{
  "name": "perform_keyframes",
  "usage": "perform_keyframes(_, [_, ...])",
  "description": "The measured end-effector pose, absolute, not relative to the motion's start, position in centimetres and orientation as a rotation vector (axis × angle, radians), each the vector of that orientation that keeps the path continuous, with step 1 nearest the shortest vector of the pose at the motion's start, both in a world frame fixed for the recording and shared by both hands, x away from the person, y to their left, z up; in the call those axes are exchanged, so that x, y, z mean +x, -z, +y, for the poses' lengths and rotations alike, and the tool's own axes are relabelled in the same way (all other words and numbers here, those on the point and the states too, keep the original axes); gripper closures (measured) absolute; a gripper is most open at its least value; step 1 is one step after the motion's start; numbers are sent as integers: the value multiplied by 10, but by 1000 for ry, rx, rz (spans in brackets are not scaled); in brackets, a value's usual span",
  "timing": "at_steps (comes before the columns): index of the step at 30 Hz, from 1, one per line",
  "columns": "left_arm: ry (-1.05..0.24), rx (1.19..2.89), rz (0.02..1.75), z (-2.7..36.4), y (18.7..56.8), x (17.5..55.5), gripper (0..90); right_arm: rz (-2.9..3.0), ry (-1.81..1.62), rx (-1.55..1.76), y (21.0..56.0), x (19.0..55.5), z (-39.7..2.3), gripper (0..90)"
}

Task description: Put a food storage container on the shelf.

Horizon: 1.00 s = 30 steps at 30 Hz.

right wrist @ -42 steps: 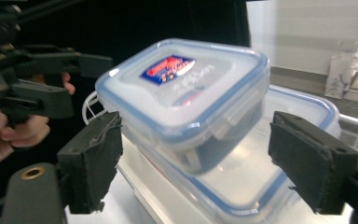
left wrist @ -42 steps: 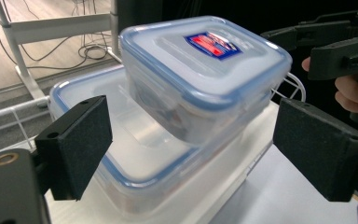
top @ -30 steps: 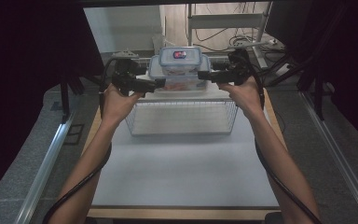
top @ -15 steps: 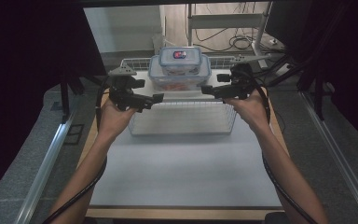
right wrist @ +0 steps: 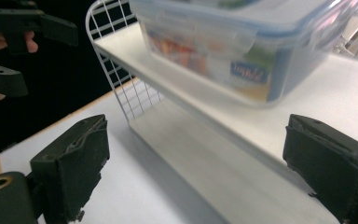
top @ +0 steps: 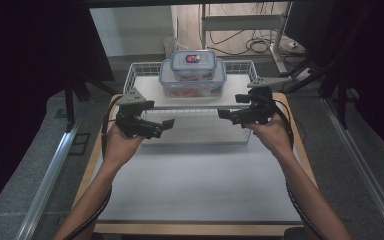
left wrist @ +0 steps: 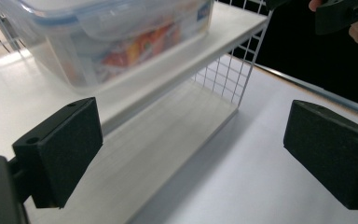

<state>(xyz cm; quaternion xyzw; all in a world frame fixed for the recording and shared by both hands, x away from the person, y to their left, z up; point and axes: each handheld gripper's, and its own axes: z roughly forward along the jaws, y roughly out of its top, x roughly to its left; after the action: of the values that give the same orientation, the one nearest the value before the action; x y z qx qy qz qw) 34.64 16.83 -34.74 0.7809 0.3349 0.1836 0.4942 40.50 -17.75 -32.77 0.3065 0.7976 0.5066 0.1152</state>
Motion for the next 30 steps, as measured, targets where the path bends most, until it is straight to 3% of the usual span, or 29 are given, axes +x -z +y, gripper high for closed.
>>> perform_keyframes(30, [-462,1943,806,159,415,306,32,2357,-1357,803,390,360,-164,16])
